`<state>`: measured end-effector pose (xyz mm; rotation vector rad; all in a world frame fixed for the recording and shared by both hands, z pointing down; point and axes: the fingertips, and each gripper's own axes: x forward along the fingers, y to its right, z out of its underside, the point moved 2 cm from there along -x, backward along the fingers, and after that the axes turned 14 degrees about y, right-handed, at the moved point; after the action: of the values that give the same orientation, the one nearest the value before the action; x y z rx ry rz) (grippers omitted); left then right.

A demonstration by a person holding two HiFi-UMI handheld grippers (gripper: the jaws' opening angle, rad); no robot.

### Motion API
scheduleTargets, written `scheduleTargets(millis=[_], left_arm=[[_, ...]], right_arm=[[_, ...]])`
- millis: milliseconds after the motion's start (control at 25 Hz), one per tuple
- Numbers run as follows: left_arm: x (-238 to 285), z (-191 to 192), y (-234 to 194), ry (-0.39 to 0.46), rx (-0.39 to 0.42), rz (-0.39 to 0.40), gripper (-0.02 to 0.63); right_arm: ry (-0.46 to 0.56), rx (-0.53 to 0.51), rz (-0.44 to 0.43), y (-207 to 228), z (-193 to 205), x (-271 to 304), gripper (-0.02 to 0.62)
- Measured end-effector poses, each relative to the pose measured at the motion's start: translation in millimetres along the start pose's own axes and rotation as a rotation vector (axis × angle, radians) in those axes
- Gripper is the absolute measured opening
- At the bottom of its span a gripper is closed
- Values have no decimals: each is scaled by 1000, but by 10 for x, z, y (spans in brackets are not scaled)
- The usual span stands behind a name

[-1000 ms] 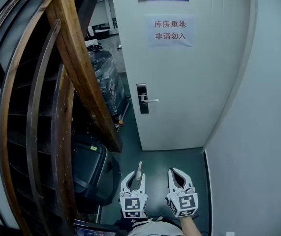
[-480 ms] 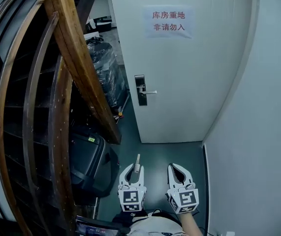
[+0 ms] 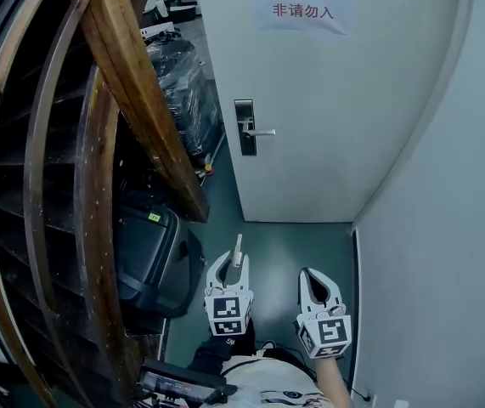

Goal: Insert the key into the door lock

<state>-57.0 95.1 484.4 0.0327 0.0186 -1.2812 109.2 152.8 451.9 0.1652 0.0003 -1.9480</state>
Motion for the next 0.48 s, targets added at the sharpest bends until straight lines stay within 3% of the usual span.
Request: scheduleTargets(millis=[240, 480], left_arm=[[741, 225, -256, -23, -3, 15, 118], [1734, 446, -618, -47, 4, 35, 118]], right_arm=[[-33, -7, 15, 156, 174, 520, 6], [-53, -8, 34, 398, 312, 1431, 6]])
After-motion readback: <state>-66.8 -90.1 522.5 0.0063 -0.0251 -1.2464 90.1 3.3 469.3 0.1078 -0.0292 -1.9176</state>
